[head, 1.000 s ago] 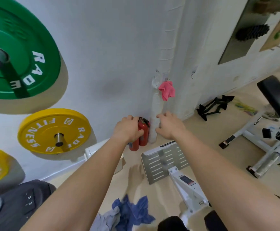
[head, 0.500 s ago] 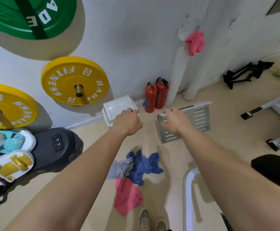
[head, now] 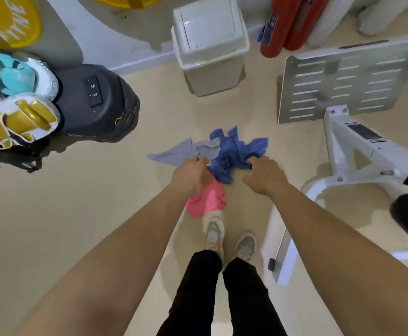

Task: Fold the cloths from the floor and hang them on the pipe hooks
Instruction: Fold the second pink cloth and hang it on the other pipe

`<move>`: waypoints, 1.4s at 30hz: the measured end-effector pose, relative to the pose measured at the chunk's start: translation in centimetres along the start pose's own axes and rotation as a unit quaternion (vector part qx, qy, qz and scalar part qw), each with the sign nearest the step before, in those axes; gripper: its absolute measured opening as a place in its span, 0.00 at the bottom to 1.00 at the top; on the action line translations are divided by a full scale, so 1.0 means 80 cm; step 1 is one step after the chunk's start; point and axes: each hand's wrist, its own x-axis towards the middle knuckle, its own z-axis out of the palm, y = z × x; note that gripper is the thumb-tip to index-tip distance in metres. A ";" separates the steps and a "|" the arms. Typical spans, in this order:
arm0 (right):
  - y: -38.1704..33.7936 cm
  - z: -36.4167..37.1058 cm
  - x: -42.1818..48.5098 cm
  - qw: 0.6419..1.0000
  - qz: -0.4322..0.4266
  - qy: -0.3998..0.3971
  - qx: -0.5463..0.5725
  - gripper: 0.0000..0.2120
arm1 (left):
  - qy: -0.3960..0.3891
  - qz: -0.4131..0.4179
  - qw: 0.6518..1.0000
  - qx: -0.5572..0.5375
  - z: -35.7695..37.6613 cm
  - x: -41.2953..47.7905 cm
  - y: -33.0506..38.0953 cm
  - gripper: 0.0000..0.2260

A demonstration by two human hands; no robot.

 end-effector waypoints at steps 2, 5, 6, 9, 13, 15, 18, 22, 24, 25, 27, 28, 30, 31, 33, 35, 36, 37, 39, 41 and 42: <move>0.002 0.062 0.032 1.000 -0.012 -0.011 0.008 0.22 | -0.011 -0.031 0.999 -0.020 0.055 0.017 -0.038 0.20; 0.002 0.160 0.085 0.999 -0.025 -0.012 0.028 0.16 | -0.028 -0.061 0.997 -0.036 0.144 0.048 -0.101 0.21; 0.000 0.194 0.104 0.999 -0.019 -0.024 0.024 0.16 | -0.027 -0.068 0.996 -0.044 0.174 0.060 -0.121 0.21; 0.004 0.302 0.180 0.999 -0.036 -0.034 0.002 0.16 | -0.020 -0.101 0.992 -0.076 0.266 0.104 -0.177 0.21; 0.007 0.431 0.282 0.998 -0.040 -0.054 -0.016 0.23 | -0.027 -0.115 0.986 -0.119 0.377 0.175 -0.251 0.24; 0.003 0.481 0.318 0.997 -0.039 -0.071 -0.008 0.24 | -0.024 -0.116 0.983 -0.142 0.423 0.206 -0.281 0.23; -0.001 0.546 0.368 0.997 -0.045 -0.042 -0.043 0.28 | -0.029 -0.111 0.980 -0.163 0.482 0.252 -0.312 0.26; 0.003 0.600 0.420 0.997 -0.024 0.029 -0.065 0.27 | -0.003 -0.063 0.992 -0.110 0.545 0.304 -0.337 0.32; 0.006 0.617 0.436 0.990 -0.038 0.083 -0.107 0.20 | -0.010 -0.033 0.996 -0.077 0.572 0.319 -0.340 0.32; 0.007 0.624 0.440 0.986 -0.047 0.091 -0.130 0.19 | -0.001 -0.025 0.998 -0.051 0.585 0.324 -0.343 0.32; 0.009 0.631 0.437 0.987 -0.069 0.048 -0.140 0.20 | 0.044 -0.024 0.998 -0.034 0.602 0.329 -0.348 0.26; 0.010 0.633 0.433 0.988 -0.080 0.009 -0.130 0.21 | 0.056 -0.028 0.996 -0.059 0.606 0.328 -0.352 0.22; 0.012 0.628 0.414 0.991 -0.083 -0.048 -0.098 0.22 | 0.056 -0.029 0.990 -0.128 0.599 0.317 -0.357 0.16; 0.013 0.623 0.402 0.992 -0.077 -0.060 -0.086 0.22 | 0.057 -0.024 0.986 -0.154 0.588 0.307 -0.358 0.13; 0.009 0.606 0.376 0.991 -0.061 -0.064 -0.099 0.24 | 0.072 -0.011 0.981 -0.179 0.553 0.285 -0.358 0.05; -0.002 0.576 0.354 0.990 -0.048 -0.051 -0.120 0.29 | 0.085 0.013 0.976 -0.199 0.507 0.261 -0.351 0.03; -0.010 0.559 0.347 0.993 -0.055 -0.031 -0.103 0.31 | 0.086 0.029 0.973 -0.212 0.482 0.250 -0.346 0.04; -0.019 0.537 0.341 0.995 -0.074 -0.008 -0.073 0.30 | 0.084 0.046 0.971 -0.220 0.457 0.240 -0.340 0.05; -0.040 0.492 0.330 0.989 -0.144 0.040 -0.008 0.27 | 0.074 0.081 0.966 -0.233 0.412 0.225 -0.327 0.07; -0.063 0.448 0.321 0.971 -0.226 0.076 0.011 0.25 | 0.075 0.119 0.956 -0.256 0.378 0.212 -0.315 0.09; -0.072 0.428 0.318 0.962 -0.262 0.072 -0.005 0.22 | 0.083 0.131 0.951 -0.267 0.365 0.207 -0.311 0.10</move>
